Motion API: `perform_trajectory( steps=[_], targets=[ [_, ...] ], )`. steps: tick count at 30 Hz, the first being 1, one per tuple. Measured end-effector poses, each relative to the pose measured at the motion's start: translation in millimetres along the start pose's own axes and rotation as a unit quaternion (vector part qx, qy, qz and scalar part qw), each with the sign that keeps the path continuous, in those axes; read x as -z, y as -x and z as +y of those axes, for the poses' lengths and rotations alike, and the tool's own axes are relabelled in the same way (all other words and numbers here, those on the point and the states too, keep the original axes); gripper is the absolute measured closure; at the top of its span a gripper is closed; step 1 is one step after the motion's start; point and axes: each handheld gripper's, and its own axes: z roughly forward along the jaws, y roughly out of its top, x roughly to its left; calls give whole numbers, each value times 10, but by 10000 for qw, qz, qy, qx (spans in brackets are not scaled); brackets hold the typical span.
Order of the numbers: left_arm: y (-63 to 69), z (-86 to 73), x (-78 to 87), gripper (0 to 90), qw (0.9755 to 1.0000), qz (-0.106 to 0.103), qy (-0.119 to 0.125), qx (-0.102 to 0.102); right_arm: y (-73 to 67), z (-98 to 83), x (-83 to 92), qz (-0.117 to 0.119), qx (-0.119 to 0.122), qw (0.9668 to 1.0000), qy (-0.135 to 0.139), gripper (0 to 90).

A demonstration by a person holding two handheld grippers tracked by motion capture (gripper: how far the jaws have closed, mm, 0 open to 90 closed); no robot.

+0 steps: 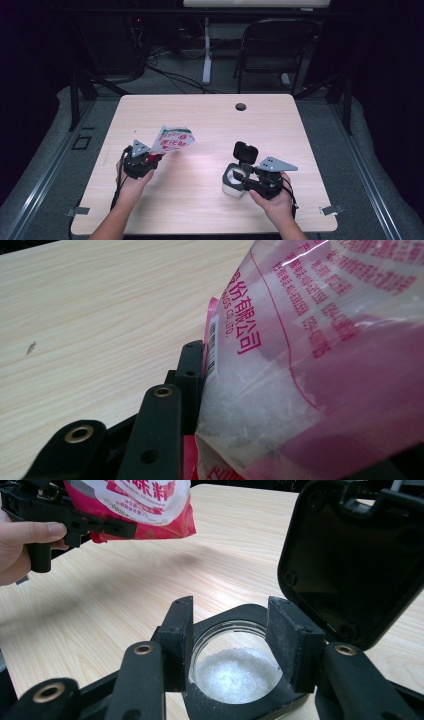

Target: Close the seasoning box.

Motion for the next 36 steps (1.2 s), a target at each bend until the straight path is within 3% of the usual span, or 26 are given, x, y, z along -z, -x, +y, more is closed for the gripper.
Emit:
perform_trajectory(
  steps=[6, 13, 36],
  targets=[
    [-93, -80, -12, 685, 9997, 226, -129, 38, 0, 3, -26, 20, 37, 10000, -13, 539],
    [-198, -140, -4, 686, 9990, 349, -163, 243, -4, 8, -49, 8, 40, 10000, -3, 538],
    [-312, -231, -31, 685, 9961, 731, -317, 390, -4, 17, -69, 12, 68, 10000, -32, 536]
  ],
)
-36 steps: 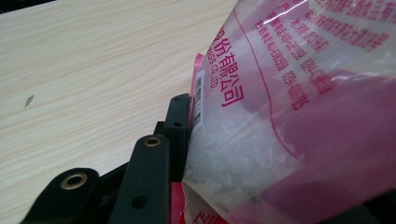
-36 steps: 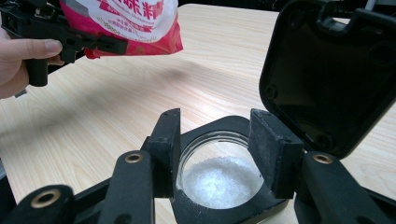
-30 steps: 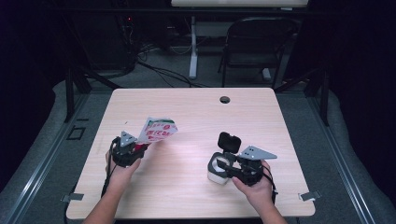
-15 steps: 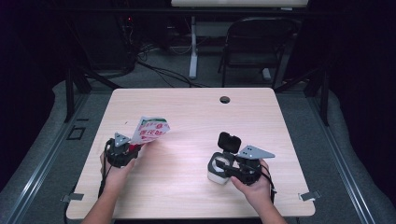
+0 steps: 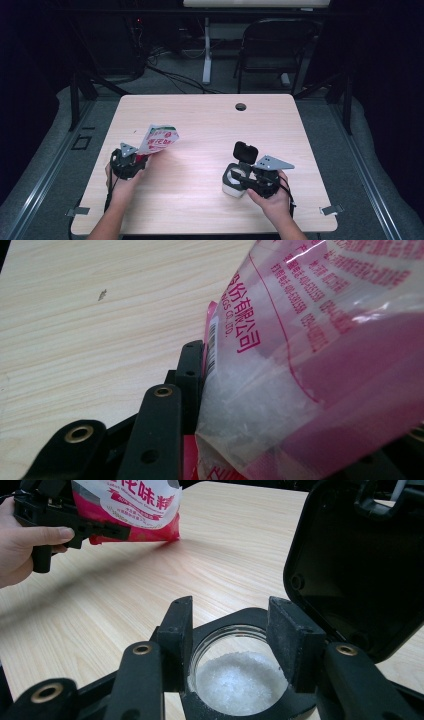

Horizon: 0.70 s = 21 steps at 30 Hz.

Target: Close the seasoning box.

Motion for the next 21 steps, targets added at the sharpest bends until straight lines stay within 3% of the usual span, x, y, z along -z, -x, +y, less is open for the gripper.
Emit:
perform_trajectory(
  steps=[13, 15, 21],
  targets=[
    [-108, -59, -33, 684, 9994, 287, 13, 178, 1, 2, 3, -6, 22, 10000, -64, 535],
    [-119, -62, -31, 684, 9991, 409, -3, 137, 3, 2, 1, -3, 19, 10000, -54, 535],
    [-106, -72, -43, 684, 9988, 483, -22, 69, 3, -2, -9, 19, 4, 10000, -47, 535]
  ],
)
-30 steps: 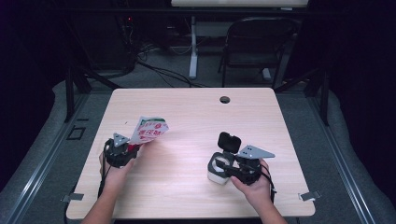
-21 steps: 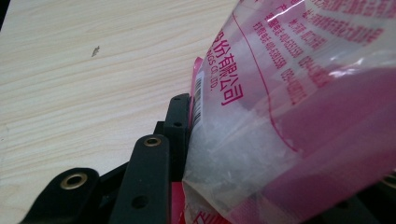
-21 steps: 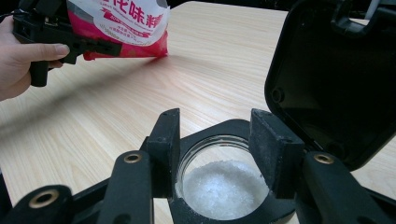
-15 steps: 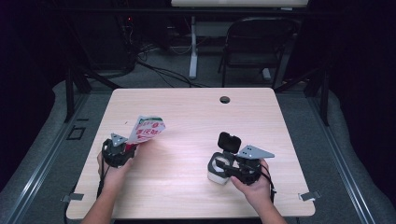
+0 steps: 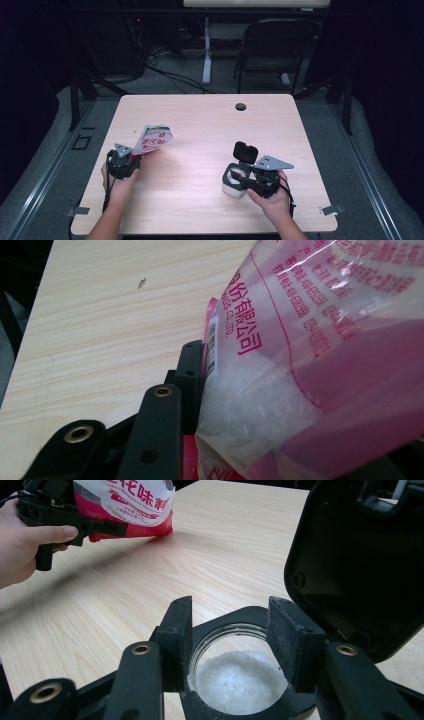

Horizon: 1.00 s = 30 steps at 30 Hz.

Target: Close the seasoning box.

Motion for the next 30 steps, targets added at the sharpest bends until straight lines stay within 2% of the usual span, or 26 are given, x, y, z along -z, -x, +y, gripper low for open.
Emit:
perform_trajectory(
  steps=[6, 10, 11, 12, 15, 17, 20, 26, 30],
  targets=[
    [21, -4, -15, 679, 9999, 40, -71, -133, -4, 0, -3, 2, 0, 10000, 6, 535],
    [33, -13, -27, 656, 9998, -22, -145, -163, -1, 1, 1, 4, -21, 10000, -4, 534],
    [38, -15, -26, 631, 9996, -35, -163, -231, -1, 0, 1, 4, -24, 10000, -3, 534],
    [54, -18, -28, 600, 9997, -47, -142, -212, -1, 0, -1, -4, -15, 10000, 8, 534],
    [109, -23, -28, 520, 9988, 42, -161, -452, 2, -1, -3, 6, -7, 10000, -4, 533],
    [133, -27, -29, 470, 9986, 15, -178, -492, 4, -2, -3, 3, -4, 10000, -8, 533],
    [162, -37, -27, 413, 9984, -55, -142, -545, 4, -2, -2, -5, -34, 10000, 10, 533],
    [209, -25, 19, 398, 9976, -35, -43, -684, 10, 4, 2, -11, -32, 10000, 21, 532],
    [247, -6, 73, 399, 9971, -101, 89, -745, 16, 11, 5, -16, -17, 10000, 18, 531]
  ],
)
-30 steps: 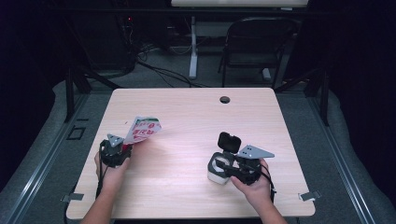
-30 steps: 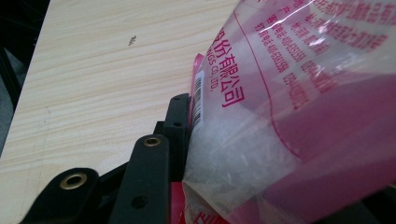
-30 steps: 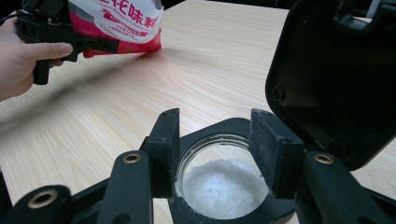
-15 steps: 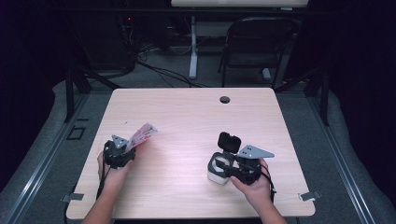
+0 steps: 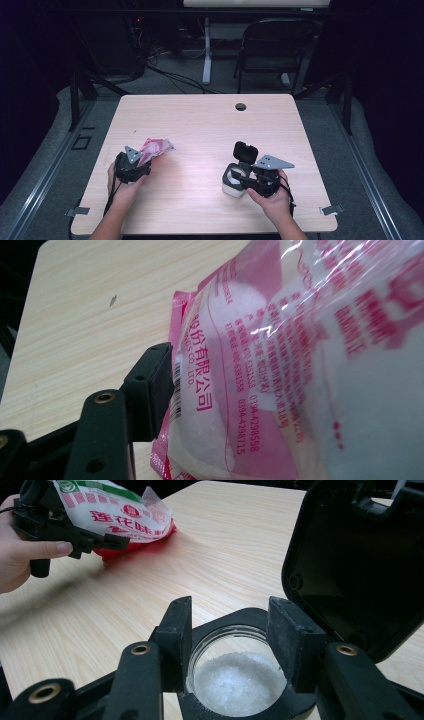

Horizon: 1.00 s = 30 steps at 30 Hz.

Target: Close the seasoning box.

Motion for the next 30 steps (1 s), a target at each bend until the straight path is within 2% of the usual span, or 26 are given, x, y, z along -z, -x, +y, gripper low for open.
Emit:
perform_trajectory(
  steps=[5, 10, 17, 20, 30],
  targets=[
    [80, 51, 66, 394, 9998, -149, 139, -80, 10, 13, 17, -18, -46, 10000, 71, 527],
    [224, 127, 115, 394, 9983, -458, 224, -276, 44, 27, 61, -44, -90, 9999, 73, 528],
    [509, 206, 93, 388, 9934, -947, 233, -604, 48, 15, 87, -81, -75, 9999, 51, 526],
    [616, 221, 64, 383, 9912, -1072, 210, -748, 54, 5, 102, -94, -92, 9999, 92, 525],
    [780, 278, 70, 378, 9861, -1465, 304, -721, 104, 12, 216, -257, -174, 9993, 217, 527]
  ],
)
